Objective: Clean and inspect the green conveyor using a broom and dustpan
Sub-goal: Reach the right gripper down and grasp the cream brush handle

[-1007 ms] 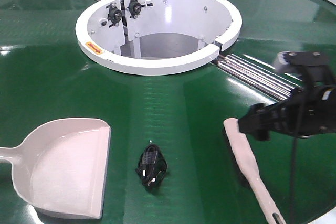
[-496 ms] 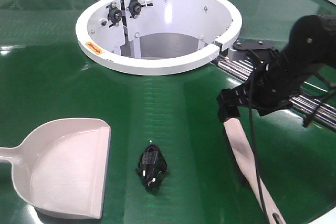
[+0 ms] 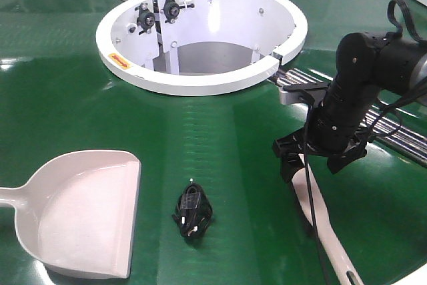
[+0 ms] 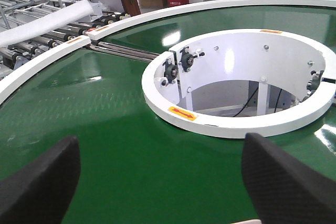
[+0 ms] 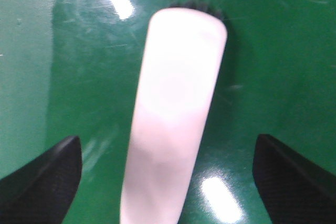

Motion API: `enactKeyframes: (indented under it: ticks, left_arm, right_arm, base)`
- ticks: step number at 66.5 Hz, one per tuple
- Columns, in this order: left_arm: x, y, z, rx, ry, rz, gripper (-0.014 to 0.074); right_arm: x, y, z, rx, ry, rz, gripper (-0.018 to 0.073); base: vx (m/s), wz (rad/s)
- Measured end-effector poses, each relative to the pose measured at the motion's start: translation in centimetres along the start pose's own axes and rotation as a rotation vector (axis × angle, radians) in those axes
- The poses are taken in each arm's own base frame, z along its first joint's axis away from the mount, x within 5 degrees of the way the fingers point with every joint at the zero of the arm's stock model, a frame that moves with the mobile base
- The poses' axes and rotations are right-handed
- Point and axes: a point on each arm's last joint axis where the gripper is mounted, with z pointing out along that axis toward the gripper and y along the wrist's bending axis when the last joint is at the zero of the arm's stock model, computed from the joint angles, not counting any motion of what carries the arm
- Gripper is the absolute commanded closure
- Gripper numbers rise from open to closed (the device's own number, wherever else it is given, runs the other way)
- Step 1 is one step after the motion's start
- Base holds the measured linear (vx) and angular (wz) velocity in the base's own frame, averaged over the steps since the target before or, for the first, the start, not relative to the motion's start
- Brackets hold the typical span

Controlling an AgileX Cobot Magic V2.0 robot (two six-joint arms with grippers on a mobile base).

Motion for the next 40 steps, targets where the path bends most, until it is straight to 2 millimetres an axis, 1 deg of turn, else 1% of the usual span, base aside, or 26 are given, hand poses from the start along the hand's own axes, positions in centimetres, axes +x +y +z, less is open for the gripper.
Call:
enactKeyframes:
  ticks: [7, 19, 28, 30, 36, 40]
  left_arm:
    - [0.0, 0.0, 0.0, 0.000, 0.000, 0.000, 0.0017]
    - [0.0, 0.0, 0.0, 0.000, 0.000, 0.000, 0.0017]
    - [0.0, 0.0, 0.0, 0.000, 0.001, 0.001, 0.0017]
    - [0.0, 0.0, 0.0, -0.001, 0.001, 0.002, 0.0017]
    - [0.0, 0.0, 0.0, 0.000, 0.003, 0.003, 0.0017]
    - [0.0, 0.0, 0.0, 0.000, 0.003, 0.003, 0.0017]
  right_arm:
    - [-0.2, -0.1, 0.5, 0.005, 0.008, 0.000, -0.0049]
    - [-0.6, -0.2, 2.3, 0.004, 0.051, 0.004, -0.0033]
    - [-0.9, -0.3, 3.4, 0.004, 0.068, 0.006, 0.0009]
    - [-1.0, -0.4, 3.5, 0.004, 0.068, 0.007, 0.0027]
    - [-1.2, -0.4, 3.9, 0.005, 0.063, 0.007, 0.0118]
    - [-1.3, -0.4, 4.0, 0.005, 0.058, 0.008, 0.0232]
  base:
    - [0.00, 0.00]
    - [0.00, 0.00]
    - [0.00, 0.00]
    - [0.00, 0.00]
    - [0.00, 0.00]
    - [0.00, 0.00]
